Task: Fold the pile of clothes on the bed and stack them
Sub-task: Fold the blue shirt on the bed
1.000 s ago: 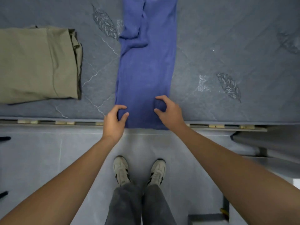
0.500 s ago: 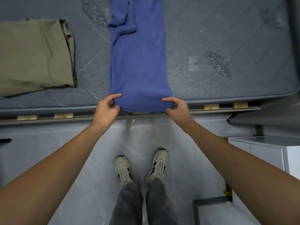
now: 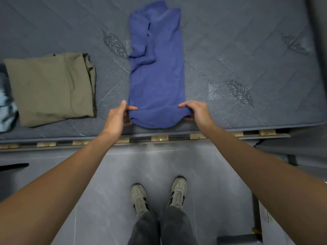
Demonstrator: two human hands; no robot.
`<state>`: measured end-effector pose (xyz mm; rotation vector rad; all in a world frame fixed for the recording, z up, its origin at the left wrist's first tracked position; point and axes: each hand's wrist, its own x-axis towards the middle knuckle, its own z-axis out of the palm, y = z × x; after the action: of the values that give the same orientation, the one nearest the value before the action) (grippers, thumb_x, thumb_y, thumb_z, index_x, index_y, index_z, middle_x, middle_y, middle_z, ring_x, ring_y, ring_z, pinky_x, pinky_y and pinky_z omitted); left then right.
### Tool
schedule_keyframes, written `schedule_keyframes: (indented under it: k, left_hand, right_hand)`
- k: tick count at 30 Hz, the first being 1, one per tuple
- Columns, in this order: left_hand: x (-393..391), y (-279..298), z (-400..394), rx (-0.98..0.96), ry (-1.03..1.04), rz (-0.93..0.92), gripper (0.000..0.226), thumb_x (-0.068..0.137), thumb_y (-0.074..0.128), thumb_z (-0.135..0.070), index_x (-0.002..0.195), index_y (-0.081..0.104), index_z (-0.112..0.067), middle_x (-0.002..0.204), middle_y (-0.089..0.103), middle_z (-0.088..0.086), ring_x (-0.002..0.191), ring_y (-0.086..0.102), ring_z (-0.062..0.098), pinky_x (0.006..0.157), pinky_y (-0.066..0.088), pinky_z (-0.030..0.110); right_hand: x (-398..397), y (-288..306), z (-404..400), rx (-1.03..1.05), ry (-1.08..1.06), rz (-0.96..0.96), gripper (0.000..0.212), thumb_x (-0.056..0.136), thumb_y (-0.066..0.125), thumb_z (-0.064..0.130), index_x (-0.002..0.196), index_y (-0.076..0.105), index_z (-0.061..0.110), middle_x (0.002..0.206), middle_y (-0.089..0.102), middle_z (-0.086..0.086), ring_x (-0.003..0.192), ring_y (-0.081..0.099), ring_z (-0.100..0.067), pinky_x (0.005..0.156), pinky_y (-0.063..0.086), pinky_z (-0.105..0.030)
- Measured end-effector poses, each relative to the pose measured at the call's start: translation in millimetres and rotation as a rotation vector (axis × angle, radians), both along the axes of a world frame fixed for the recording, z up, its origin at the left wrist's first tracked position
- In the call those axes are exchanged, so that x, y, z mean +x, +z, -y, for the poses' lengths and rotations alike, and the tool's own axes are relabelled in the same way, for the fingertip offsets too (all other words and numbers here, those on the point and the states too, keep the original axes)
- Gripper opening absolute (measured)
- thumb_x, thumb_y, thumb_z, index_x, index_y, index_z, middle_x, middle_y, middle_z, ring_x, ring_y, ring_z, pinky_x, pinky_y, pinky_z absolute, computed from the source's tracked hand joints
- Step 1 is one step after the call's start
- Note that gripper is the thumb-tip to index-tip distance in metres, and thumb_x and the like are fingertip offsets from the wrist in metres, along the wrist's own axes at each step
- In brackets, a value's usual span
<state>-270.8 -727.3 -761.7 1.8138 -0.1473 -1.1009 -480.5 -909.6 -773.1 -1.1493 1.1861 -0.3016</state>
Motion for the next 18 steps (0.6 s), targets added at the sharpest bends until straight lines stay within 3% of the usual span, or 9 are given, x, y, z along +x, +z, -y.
schedule_keyframes:
  k: [3,6,11,15,18]
  left_hand:
    - [12.1,2.5,25.2,0.0,-0.051,0.097,0.03,0.112,0.046,-0.025,0.11,0.073,-0.011,0.114,0.067,0.009,0.104,0.06,0.024,0.089,0.057,0.04]
    - [29.7,2.4,60.5,-0.021,-0.021,0.121,0.028,0.111,0.047,-0.025,0.109,0.072,-0.014,0.095,0.059,0.005,0.094,0.053,0.024,0.08,0.057,0.038]
    - [76.0,-7.7,126.0,-0.064,0.057,0.026,0.048,0.113,0.034,-0.043,0.114,0.07,-0.011,0.116,0.068,0.014,0.093,0.064,0.024,0.073,0.057,0.035]
    - [120.9,-16.0,175.9,-0.085,0.037,0.021,0.047,0.113,0.035,-0.044,0.115,0.068,-0.012,0.117,0.067,0.015,0.099,0.064,0.028,0.081,0.058,0.044]
    - [154.4,-19.5,214.7,-0.089,0.033,-0.002,0.045,0.113,0.035,-0.044,0.114,0.067,-0.012,0.112,0.065,0.015,0.097,0.062,0.028,0.078,0.057,0.04]
  right_hand:
    - [19.1,3.2,21.7,-0.076,0.066,-0.036,0.02,0.096,0.057,-0.005,0.096,0.076,0.003,0.093,0.071,-0.005,0.092,0.062,-0.013,0.077,0.053,-0.022]
    - [38.9,4.8,49.9,-0.085,0.109,-0.049,0.02,0.098,0.056,-0.005,0.107,0.074,-0.002,0.099,0.067,-0.01,0.092,0.062,-0.015,0.079,0.055,-0.028]
    - [86.2,-6.4,112.6,-0.083,0.098,-0.034,0.017,0.099,0.058,0.002,0.103,0.074,0.007,0.104,0.068,-0.005,0.091,0.062,-0.008,0.072,0.058,-0.026]
    - [128.2,-24.8,158.1,-0.279,0.215,-0.118,0.024,0.092,0.065,-0.006,0.113,0.072,0.004,0.099,0.067,-0.011,0.089,0.061,-0.021,0.088,0.055,-0.048]
    - [160.1,-30.4,188.9,-0.342,0.248,-0.153,0.028,0.09,0.068,-0.006,0.115,0.071,0.006,0.106,0.069,-0.012,0.096,0.063,-0.023,0.096,0.055,-0.056]
